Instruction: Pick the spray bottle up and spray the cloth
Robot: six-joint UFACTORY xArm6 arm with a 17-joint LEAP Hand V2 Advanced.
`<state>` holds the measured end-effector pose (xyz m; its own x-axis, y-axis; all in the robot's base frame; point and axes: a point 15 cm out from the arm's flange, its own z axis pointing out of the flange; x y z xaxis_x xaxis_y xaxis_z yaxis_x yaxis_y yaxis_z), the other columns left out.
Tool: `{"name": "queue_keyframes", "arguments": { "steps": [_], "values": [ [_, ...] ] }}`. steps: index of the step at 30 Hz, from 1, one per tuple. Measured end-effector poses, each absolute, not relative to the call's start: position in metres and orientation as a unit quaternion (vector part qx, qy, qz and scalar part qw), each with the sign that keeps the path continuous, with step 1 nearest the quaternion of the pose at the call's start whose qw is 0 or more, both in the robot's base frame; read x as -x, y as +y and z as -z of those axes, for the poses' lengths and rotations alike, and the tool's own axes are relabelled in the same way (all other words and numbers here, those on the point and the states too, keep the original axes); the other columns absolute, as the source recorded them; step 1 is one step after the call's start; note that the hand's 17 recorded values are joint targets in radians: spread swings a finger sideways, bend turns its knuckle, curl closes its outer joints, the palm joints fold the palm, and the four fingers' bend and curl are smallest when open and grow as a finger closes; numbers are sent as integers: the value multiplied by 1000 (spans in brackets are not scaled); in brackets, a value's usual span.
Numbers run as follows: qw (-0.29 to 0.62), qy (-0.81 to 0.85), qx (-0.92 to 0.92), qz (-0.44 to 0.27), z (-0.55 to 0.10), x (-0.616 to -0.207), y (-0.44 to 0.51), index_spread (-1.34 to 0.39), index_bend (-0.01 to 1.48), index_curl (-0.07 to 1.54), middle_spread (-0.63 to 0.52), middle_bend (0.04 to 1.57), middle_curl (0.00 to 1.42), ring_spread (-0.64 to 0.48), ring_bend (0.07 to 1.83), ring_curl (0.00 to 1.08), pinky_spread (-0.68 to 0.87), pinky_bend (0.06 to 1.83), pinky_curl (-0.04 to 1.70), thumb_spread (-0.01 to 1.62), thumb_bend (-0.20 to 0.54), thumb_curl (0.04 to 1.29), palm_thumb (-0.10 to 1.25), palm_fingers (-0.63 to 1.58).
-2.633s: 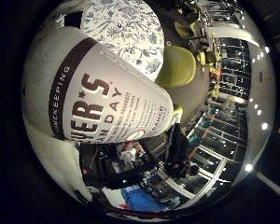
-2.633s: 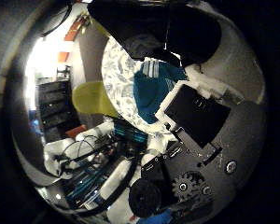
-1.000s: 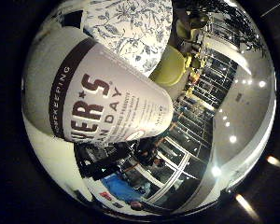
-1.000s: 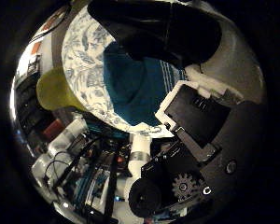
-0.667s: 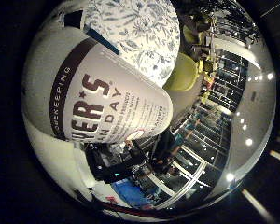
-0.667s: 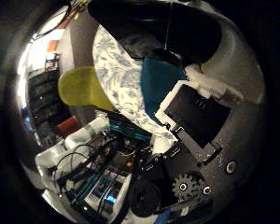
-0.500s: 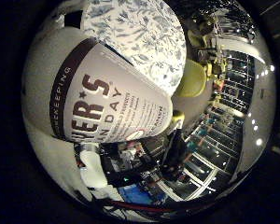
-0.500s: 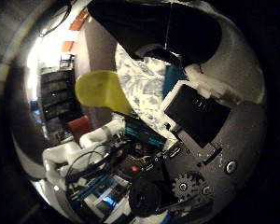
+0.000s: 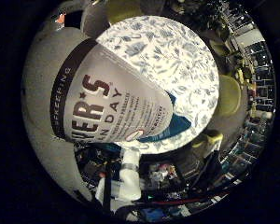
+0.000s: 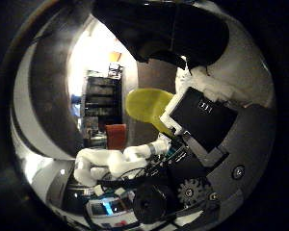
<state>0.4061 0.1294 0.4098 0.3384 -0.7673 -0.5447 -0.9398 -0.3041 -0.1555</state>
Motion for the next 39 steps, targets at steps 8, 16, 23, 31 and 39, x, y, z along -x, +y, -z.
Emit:
{"name": "queue_keyframes", "arguments": {
  "steps": [8,16,23,31,39],
  "values": [
    [333,497,755,-270,-332,-396,166,-219,1093,783,-71,1369,601,-157,1473,595,-189,997,1366,619,-20,933,1052,1187],
    [411,465,727,-294,-299,-393,197,-217,1095,782,-71,1368,599,-157,1472,595,-187,994,1368,596,-19,934,1062,1189],
    [451,432,723,-295,-291,-400,209,-215,1106,776,-71,1371,602,-157,1471,595,-187,999,1371,592,-19,931,1063,1190],
    [449,422,727,-301,-272,-404,210,-210,1110,779,-72,1382,607,-158,1474,597,-186,995,1371,578,-24,927,1036,1180],
    [447,409,732,-311,-254,-404,212,-205,1035,772,-71,1347,600,-155,1458,585,-210,986,1289,633,-27,886,957,1170]
  ]
}}
